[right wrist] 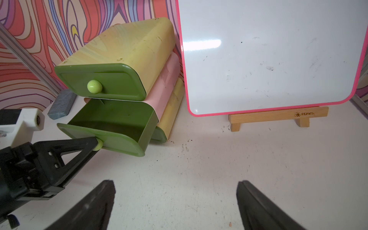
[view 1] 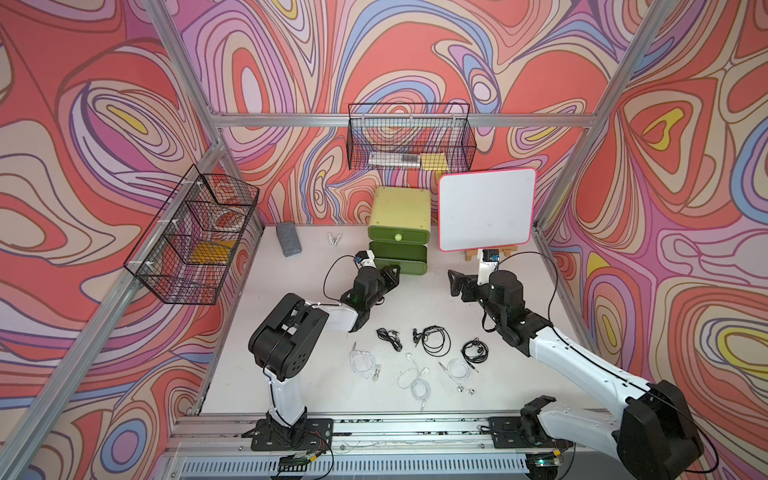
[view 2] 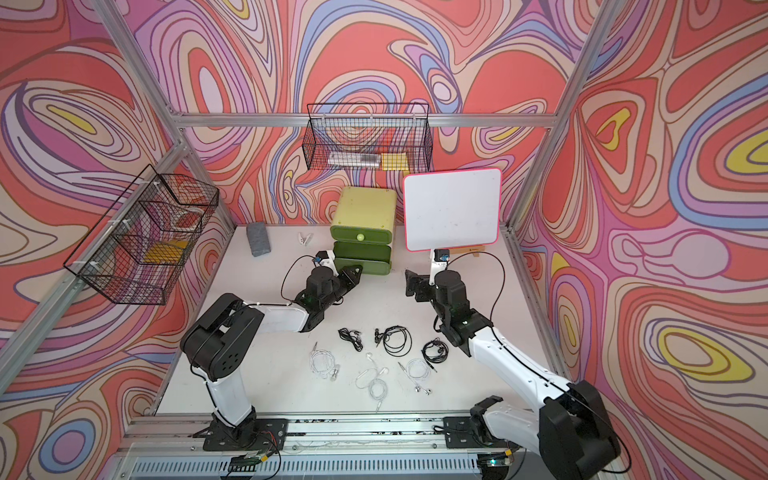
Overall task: Place the wired earphones into the drawer by color
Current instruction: Open the drawer in the storage box.
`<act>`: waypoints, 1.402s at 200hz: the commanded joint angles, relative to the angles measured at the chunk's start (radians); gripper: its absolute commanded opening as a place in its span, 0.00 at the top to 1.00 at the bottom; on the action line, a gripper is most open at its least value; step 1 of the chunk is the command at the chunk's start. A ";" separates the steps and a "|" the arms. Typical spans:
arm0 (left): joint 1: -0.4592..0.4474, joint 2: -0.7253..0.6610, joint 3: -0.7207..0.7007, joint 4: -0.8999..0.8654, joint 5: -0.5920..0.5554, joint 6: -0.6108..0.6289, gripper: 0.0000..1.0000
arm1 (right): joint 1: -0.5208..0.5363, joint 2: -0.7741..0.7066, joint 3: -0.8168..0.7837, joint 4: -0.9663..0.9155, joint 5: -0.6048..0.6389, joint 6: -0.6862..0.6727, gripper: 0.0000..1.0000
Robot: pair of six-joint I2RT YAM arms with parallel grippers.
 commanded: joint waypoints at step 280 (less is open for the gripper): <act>-0.052 -0.229 -0.161 -0.132 -0.107 0.059 0.43 | -0.005 -0.028 -0.016 0.017 0.007 -0.002 0.03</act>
